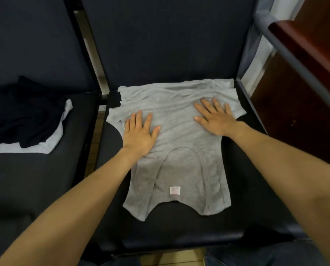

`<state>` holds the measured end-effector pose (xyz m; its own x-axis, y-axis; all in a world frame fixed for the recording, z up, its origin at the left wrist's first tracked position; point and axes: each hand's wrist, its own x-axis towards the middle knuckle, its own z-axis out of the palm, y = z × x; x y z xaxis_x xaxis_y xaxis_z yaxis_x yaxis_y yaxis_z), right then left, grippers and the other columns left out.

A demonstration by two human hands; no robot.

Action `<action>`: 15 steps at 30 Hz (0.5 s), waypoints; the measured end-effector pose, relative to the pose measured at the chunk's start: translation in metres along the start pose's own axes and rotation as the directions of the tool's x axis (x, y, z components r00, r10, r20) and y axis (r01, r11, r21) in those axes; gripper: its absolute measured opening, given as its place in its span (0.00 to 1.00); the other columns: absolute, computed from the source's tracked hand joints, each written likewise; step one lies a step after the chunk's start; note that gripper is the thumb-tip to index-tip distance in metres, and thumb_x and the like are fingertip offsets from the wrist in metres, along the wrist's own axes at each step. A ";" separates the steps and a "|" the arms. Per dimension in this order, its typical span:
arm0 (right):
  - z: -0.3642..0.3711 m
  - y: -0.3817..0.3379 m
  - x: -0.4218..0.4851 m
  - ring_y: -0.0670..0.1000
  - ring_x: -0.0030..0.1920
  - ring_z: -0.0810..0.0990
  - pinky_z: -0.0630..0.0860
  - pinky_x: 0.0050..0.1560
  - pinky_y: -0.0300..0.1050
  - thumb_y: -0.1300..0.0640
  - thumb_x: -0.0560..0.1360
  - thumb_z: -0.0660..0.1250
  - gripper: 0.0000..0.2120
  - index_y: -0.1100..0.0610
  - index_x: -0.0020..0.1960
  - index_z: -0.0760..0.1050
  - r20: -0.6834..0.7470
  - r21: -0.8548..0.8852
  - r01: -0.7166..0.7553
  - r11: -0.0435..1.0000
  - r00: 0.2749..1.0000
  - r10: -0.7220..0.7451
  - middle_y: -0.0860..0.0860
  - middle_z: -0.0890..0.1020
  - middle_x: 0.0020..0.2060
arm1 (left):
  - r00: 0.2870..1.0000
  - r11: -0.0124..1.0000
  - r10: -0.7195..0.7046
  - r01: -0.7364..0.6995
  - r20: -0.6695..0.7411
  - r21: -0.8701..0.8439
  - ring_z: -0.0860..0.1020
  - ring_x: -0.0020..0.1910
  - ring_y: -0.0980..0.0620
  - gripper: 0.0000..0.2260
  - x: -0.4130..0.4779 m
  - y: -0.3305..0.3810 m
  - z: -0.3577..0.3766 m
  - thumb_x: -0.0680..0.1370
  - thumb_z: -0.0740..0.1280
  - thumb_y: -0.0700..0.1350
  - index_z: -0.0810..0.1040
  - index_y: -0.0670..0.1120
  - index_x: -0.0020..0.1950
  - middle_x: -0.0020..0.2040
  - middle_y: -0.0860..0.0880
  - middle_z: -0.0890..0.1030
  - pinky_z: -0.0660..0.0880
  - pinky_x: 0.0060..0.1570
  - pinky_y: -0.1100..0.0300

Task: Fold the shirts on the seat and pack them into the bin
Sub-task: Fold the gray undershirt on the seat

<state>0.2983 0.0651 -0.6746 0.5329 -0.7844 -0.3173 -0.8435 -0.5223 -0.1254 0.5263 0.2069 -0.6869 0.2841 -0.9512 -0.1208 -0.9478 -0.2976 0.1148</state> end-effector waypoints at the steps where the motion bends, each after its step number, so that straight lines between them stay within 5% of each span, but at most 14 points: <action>1: -0.004 -0.007 0.004 0.53 0.76 0.36 0.36 0.73 0.60 0.37 0.80 0.42 0.28 0.42 0.77 0.39 -0.005 0.026 -0.014 1.000 1.000 0.014 0.44 0.39 0.77 | 0.999 1.000 0.000 -0.001 -0.043 -0.015 0.47 0.76 0.42 0.26 0.007 0.004 -0.003 0.82 0.47 0.58 0.52 0.47 0.78 0.78 0.40 0.49 0.42 0.75 0.49; 4: -0.008 -0.031 -0.007 0.54 0.76 0.51 0.47 0.74 0.59 0.47 0.82 0.53 0.27 0.51 0.78 0.51 -0.151 0.180 -0.012 0.984 0.988 0.040 0.52 0.55 0.77 | 0.974 0.992 0.051 -0.075 -0.223 -0.100 0.58 0.74 0.40 0.23 0.002 0.014 -0.015 0.83 0.50 0.52 0.62 0.40 0.74 0.74 0.38 0.61 0.47 0.74 0.48; 7: 0.000 -0.056 -0.058 0.57 0.74 0.58 0.55 0.73 0.58 0.49 0.82 0.55 0.26 0.55 0.77 0.54 -0.274 0.333 0.037 0.942 0.960 0.059 0.57 0.63 0.73 | 0.953 0.964 0.192 -0.227 -0.234 -0.136 0.62 0.72 0.43 0.33 -0.039 0.015 -0.028 0.77 0.39 0.57 0.67 0.40 0.71 0.72 0.40 0.65 0.47 0.73 0.51; 12: 0.045 -0.074 -0.149 0.50 0.77 0.39 0.37 0.73 0.60 0.39 0.80 0.42 0.30 0.50 0.78 0.43 -0.049 0.137 -0.025 0.990 0.998 0.032 0.48 0.45 0.78 | 0.976 0.982 0.190 -0.186 0.110 -0.044 0.40 0.77 0.53 0.36 -0.121 0.006 -0.004 0.74 0.30 0.66 0.43 0.51 0.78 0.79 0.50 0.44 0.35 0.72 0.52; 15: 0.060 -0.060 -0.152 0.48 0.76 0.36 0.31 0.70 0.63 0.31 0.72 0.31 0.36 0.43 0.76 0.35 -0.046 0.036 0.020 0.999 0.999 -0.019 0.44 0.38 0.77 | 0.987 0.990 0.141 -0.140 0.081 -0.021 0.32 0.73 0.56 0.40 -0.140 0.004 0.016 0.65 0.21 0.70 0.34 0.56 0.74 0.77 0.55 0.36 0.32 0.70 0.48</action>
<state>0.2639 0.2359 -0.6751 0.5512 -0.7890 -0.2715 -0.8343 -0.5260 -0.1652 0.4801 0.3401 -0.6849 0.1346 -0.9739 -0.1826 -0.9749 -0.1631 0.1515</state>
